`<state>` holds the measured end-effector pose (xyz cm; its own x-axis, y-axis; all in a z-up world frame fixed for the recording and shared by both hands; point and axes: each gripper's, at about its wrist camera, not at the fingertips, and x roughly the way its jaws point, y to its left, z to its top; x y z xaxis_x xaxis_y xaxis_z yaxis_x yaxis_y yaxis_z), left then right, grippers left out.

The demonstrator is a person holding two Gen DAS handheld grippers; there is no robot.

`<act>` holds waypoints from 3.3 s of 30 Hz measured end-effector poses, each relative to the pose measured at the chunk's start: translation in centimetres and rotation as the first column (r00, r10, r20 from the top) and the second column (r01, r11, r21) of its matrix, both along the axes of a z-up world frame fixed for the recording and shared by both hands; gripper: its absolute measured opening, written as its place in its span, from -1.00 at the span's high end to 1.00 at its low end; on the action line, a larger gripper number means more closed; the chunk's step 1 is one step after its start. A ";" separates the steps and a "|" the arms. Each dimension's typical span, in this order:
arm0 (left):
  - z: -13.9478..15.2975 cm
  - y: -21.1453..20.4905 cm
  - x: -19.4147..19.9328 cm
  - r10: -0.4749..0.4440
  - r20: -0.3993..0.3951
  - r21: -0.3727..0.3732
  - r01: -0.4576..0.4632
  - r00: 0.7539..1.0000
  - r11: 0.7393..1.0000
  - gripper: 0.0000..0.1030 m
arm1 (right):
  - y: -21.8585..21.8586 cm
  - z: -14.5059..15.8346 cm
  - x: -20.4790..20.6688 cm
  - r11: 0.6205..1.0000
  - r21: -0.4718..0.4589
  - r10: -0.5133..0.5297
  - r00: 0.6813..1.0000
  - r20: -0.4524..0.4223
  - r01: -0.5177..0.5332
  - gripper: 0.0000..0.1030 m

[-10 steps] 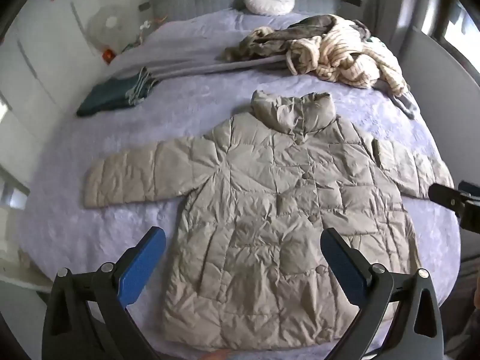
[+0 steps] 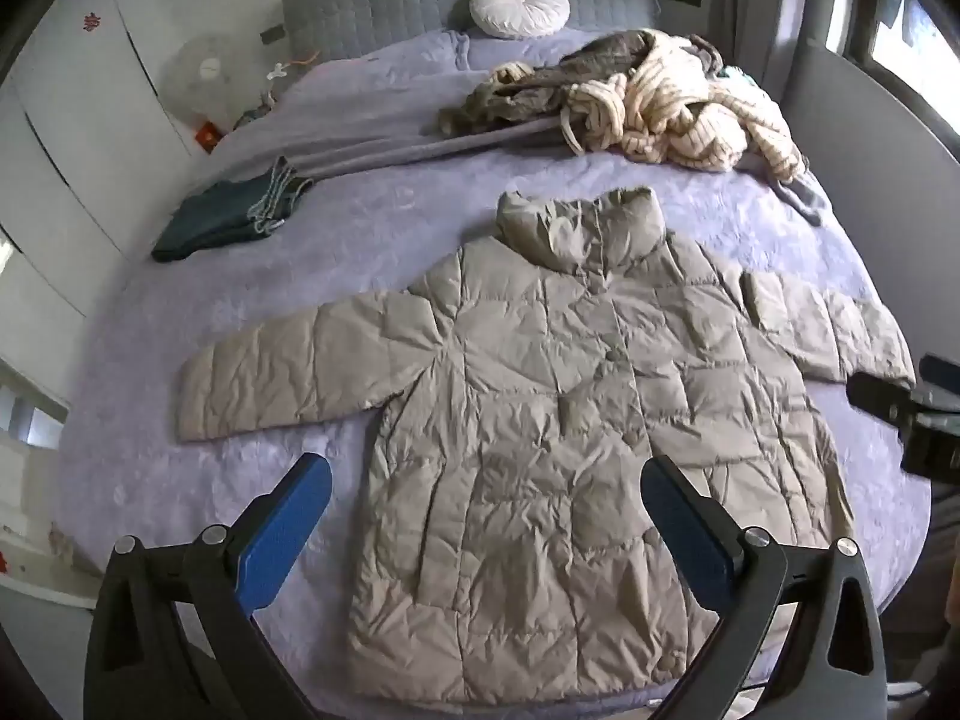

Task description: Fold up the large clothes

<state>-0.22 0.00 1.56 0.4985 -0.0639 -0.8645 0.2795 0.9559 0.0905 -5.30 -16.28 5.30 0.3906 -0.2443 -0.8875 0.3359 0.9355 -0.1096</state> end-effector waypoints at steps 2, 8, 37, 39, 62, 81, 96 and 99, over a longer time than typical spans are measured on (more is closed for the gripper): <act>0.2 0.1 0.1 0.012 0.004 -0.007 -0.012 1.000 1.000 -1.00 | -0.8 0.6 0.1 1.000 -0.005 -0.003 1.000 -0.003 0.003 -1.00; -0.1 -0.1 0.9 0.022 -0.009 -0.018 -0.022 1.000 1.000 -1.00 | -1.9 0.9 0.4 1.000 -0.026 -0.011 1.000 0.001 0.011 -1.00; -1.1 0.1 2.3 0.038 -0.034 -0.008 -0.039 0.999 0.999 -1.00 | -2.9 0.5 1.7 1.000 -0.019 -0.010 1.000 -0.010 0.010 -1.00; -1.1 0.1 2.4 0.040 -0.036 -0.008 -0.040 0.999 0.999 -1.00 | -2.9 0.5 1.7 1.000 -0.019 -0.009 1.000 -0.011 0.009 -1.00; -1.0 0.0 2.4 0.044 -0.038 -0.006 -0.044 0.998 0.999 -1.00 | -3.0 0.5 1.9 1.000 -0.015 -0.008 1.000 -0.015 0.007 -1.00; -1.0 -0.1 2.3 0.043 -0.038 -0.005 -0.043 0.998 0.999 -1.00 | -3.0 0.4 2.1 1.000 -0.015 -0.009 1.000 -0.015 0.009 -1.00; -0.9 -0.1 2.4 0.042 -0.039 -0.004 -0.042 0.998 0.999 -1.00 | -2.9 0.5 2.0 1.000 -0.012 -0.009 1.000 -0.017 0.009 -1.00; -1.0 -0.1 2.4 0.042 -0.040 -0.004 -0.042 0.998 0.999 -1.00 | -3.0 0.5 2.1 1.000 -0.013 -0.010 1.000 -0.016 0.010 -1.00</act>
